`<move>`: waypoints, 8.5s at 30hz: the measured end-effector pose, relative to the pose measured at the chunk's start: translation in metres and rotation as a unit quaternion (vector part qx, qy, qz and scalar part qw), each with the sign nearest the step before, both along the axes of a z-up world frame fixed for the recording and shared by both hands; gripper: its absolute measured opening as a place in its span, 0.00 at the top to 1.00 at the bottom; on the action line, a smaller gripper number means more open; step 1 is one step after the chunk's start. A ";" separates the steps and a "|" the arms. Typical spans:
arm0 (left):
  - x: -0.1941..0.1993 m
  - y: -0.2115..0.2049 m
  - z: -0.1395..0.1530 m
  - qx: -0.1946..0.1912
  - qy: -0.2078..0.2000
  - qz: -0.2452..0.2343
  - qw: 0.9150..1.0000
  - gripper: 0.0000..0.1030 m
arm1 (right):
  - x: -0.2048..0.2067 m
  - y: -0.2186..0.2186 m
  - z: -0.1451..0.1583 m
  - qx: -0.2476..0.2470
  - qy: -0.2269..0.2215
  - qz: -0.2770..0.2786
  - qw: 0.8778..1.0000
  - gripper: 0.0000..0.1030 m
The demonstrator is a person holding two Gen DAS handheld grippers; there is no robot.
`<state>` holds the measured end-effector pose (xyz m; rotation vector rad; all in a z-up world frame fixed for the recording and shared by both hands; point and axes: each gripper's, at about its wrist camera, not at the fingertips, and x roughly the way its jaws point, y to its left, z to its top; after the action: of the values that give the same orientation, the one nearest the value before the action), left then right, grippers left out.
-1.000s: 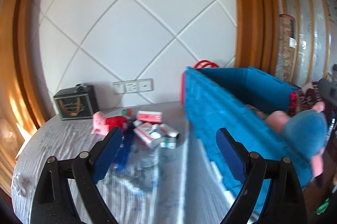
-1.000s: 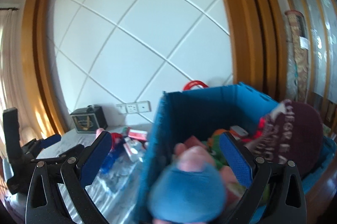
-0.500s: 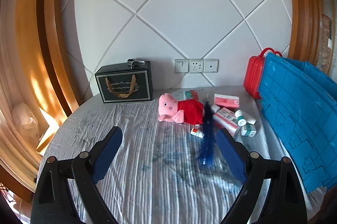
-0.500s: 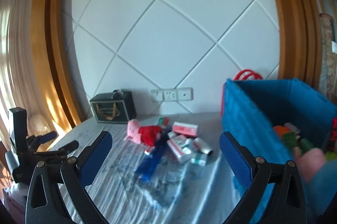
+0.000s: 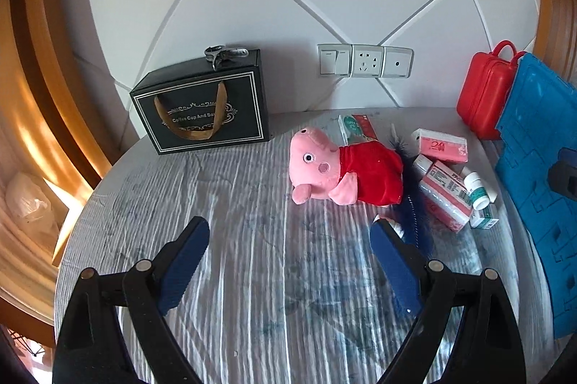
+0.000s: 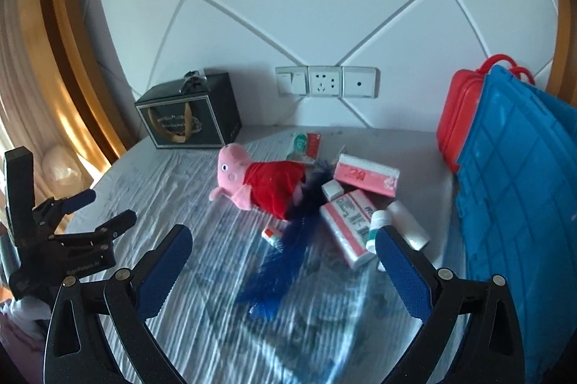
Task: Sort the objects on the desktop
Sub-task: 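Move both tools back toward the red-dressed pig plush on the bed, then grasp the red-dressed pig plush's head with the left tool while the right tool grasps its dress, then lift and carry the red-dressed pig plush over the blue bin with both tools, then open both tools to release the red-dressed plush into the bin, then move both tools back toward the white pill bottles on the bed, then grasp the red-labelled white bottle with the left tool while the right tool grasps the teal-labelled bottle, then carry both white pill bottles over the blue bin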
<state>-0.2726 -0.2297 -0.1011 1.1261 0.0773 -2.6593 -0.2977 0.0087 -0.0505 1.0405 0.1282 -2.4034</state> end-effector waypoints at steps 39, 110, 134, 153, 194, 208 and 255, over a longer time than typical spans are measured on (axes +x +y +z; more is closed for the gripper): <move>-0.212 -0.042 -0.171 0.056 -0.079 -0.162 0.982 0.00 | -0.219 -0.137 -0.212 0.059 -0.130 0.088 0.986 0.00; -0.037 0.568 0.183 -0.037 0.105 -0.415 0.903 0.25 | 0.015 0.418 0.140 0.045 0.038 -0.262 0.963 0.58; 0.057 0.455 0.204 -0.021 0.190 -0.333 0.923 0.02 | 0.097 0.393 0.157 0.046 0.077 -0.264 0.960 0.01; 0.083 0.297 0.177 0.005 0.180 -0.256 0.950 0.02 | 0.123 0.239 0.151 0.080 0.098 -0.224 0.966 0.00; -0.096 0.102 -0.149 0.031 -0.090 -0.071 0.993 0.20 | -0.085 0.093 -0.153 0.019 -0.094 -0.098 0.991 0.00; -0.123 0.097 -0.193 0.039 -0.102 -0.093 0.990 0.28 | -0.128 0.078 -0.184 0.009 -0.097 -0.104 0.990 0.19; 0.176 0.197 0.093 0.010 0.183 -0.112 0.977 0.50 | 0.219 0.145 0.046 -0.077 0.167 -0.113 0.976 0.68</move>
<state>-0.0970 -0.0323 -0.0084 0.6703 0.0462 -3.0444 -0.0786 0.1537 -0.0046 0.6013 -0.0639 -2.7299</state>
